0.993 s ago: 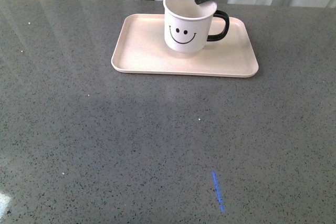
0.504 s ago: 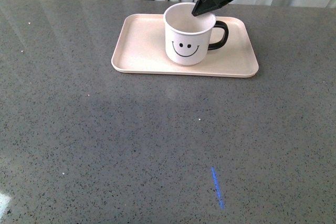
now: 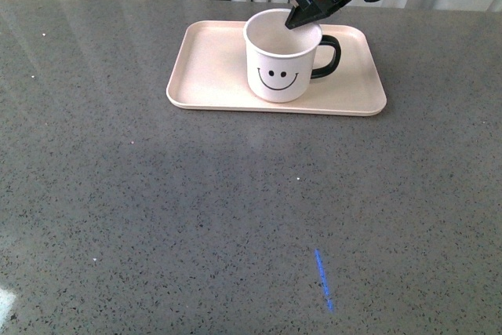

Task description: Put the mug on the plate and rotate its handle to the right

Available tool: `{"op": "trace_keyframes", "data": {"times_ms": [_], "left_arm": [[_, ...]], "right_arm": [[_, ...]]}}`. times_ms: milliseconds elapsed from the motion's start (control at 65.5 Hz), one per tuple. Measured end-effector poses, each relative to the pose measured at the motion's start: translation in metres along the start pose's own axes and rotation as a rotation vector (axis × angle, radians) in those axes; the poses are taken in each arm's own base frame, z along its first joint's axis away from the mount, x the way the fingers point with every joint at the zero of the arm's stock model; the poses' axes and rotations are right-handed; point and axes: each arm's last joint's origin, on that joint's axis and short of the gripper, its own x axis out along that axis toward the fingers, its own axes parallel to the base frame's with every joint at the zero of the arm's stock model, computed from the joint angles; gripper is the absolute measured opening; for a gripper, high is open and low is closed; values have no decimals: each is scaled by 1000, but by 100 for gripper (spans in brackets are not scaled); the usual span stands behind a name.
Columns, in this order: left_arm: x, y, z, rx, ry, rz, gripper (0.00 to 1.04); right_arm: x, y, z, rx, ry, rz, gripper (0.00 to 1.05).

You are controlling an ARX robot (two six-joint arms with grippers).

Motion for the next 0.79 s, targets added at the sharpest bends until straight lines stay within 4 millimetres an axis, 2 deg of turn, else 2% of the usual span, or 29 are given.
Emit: {"op": "trace_keyframes", "data": {"times_ms": [458, 565, 794], "left_arm": [[0, 0, 0, 0, 0, 0, 96], [0, 0, 0, 0, 0, 0, 96], [0, 0, 0, 0, 0, 0, 96]], "right_arm": [[0, 0, 1, -22, 5, -8, 3], [0, -1, 2, -40, 7, -17, 29], [-2, -2, 4, -55, 1, -22, 62]]}}
